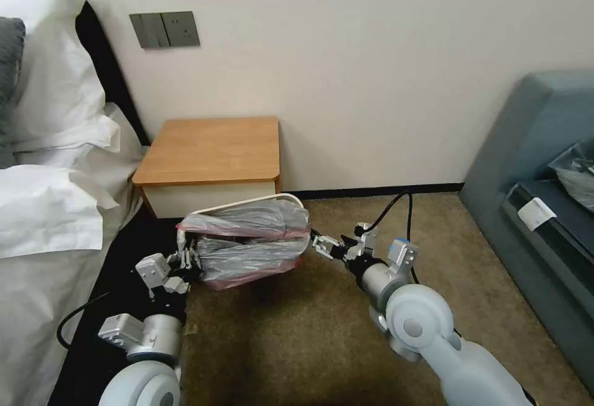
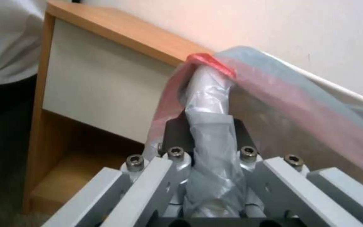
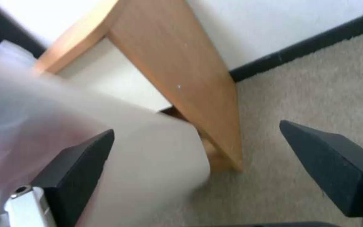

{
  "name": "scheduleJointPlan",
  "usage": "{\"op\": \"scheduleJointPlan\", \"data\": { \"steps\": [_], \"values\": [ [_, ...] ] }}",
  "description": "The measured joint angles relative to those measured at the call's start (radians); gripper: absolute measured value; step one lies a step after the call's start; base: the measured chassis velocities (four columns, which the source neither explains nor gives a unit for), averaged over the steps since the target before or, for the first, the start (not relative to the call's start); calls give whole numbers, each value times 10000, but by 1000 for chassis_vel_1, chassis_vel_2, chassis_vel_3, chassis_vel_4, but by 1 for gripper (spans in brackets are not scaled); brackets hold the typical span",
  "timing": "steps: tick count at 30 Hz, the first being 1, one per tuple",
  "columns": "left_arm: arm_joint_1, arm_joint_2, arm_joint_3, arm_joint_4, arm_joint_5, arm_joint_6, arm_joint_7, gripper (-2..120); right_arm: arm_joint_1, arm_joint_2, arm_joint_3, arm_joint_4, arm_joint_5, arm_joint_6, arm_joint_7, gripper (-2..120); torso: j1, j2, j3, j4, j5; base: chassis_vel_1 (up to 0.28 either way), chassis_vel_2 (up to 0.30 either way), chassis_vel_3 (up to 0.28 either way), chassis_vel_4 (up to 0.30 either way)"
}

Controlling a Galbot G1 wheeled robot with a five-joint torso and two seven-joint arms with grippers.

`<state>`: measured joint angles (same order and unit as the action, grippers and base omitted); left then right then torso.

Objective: Pick up the garbage bag from the table and place it over the trash can.

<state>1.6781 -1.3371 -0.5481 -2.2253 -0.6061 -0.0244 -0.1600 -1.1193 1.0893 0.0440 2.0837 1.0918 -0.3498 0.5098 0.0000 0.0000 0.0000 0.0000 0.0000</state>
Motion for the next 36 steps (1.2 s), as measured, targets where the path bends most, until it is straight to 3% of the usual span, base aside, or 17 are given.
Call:
{"op": "scheduleJointPlan", "data": {
  "steps": [10, 18, 21, 26, 28, 32, 36],
  "values": [
    [23, -7, 57, 64, 69, 3, 41, 7, 135, -171, 258, -8, -91, 56, -138, 100, 0, 0, 0, 1, 2, 0, 0, 0, 0],
    [-47, 28, 16, 157, 91, 61, -312, 7, -542, -1156, 755, 1485, -1393, 29, -1135, 100, 0, 0, 0, -2, 0, 0, 0, 0, 0],
    [-64, 46, 43, 188, 206, 77, -350, 7, -528, -1855, 515, 2290, -2562, -240, -2118, 100, -1, 0, 0, -1, 0, 0, 0, 0, 0],
    [-91, 60, 94, 188, 339, 100, -359, 7, -273, -2463, -47, 2498, -4195, -871, -3437, 100, 0, 0, -1, -1, 0, 0, 0, 0, 0],
    [-104, 81, 110, 155, 444, 115, -358, 7, 56, -2783, -592, 2176, -6067, -1070, -4246, 100, 0, 0, 0, 0, 0, 0, 0, 0, 0],
    [-110, 98, 113, 97, 494, 121, -355, 7, 437, -2880, -1232, 1784, -7860, -1290, -4469, 100, 0, 0, 0, 0, 1, 0, 0, 0, 0],
    [-102, 69, 115, 76, 539, 122, -343, 7, 655, -2724, -1616, 1529, -8414, -1401, -4199, 100, 0, 0, 0, 0, 1, 0, 0, 0, 0]
  ]
}}
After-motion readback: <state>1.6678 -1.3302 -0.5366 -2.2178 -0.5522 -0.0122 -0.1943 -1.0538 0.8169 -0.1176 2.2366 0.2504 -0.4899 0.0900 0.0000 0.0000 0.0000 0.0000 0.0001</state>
